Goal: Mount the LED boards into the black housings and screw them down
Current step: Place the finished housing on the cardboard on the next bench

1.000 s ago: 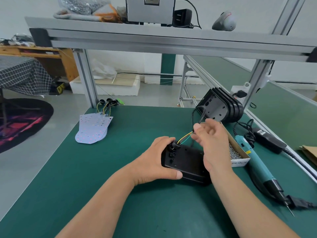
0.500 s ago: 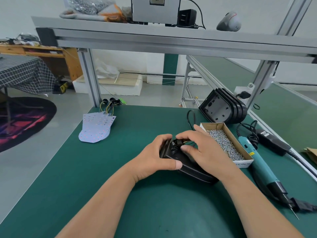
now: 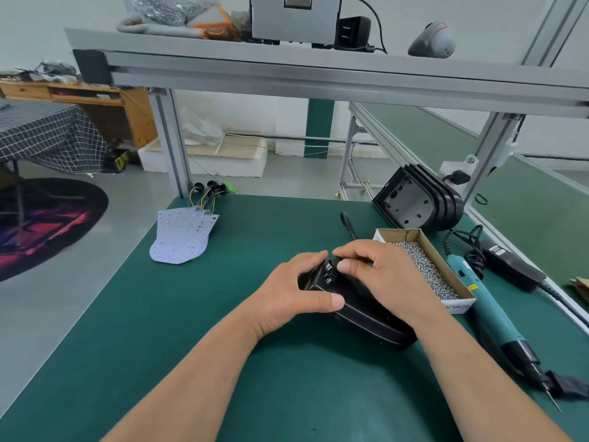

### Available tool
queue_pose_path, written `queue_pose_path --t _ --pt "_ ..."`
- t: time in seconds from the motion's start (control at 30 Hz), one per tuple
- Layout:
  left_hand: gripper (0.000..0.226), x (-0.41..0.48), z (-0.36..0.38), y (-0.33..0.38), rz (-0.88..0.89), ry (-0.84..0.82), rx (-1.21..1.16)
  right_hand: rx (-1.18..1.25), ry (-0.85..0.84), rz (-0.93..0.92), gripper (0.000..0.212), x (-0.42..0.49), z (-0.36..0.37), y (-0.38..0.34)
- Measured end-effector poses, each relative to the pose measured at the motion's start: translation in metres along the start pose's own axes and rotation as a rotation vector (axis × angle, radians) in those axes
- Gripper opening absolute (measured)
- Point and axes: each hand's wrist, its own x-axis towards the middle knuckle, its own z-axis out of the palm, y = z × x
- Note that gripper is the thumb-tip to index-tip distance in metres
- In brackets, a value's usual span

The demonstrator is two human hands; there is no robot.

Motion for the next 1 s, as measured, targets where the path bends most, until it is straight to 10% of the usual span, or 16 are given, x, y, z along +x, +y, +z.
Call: queue_pose_path --t 0.43,1.0 --pt "0.059 -0.001 0.001 0.005 0.079 -0.037 0.053 -0.027 -0.022 -0.086 0.019 0.004 0.004 -0.004" --pt "0.110 0.002 0.002 -0.008 0.000 0.029 -0.140 0.085 -0.048 0.013 0.036 0.004 0.004 0.007"
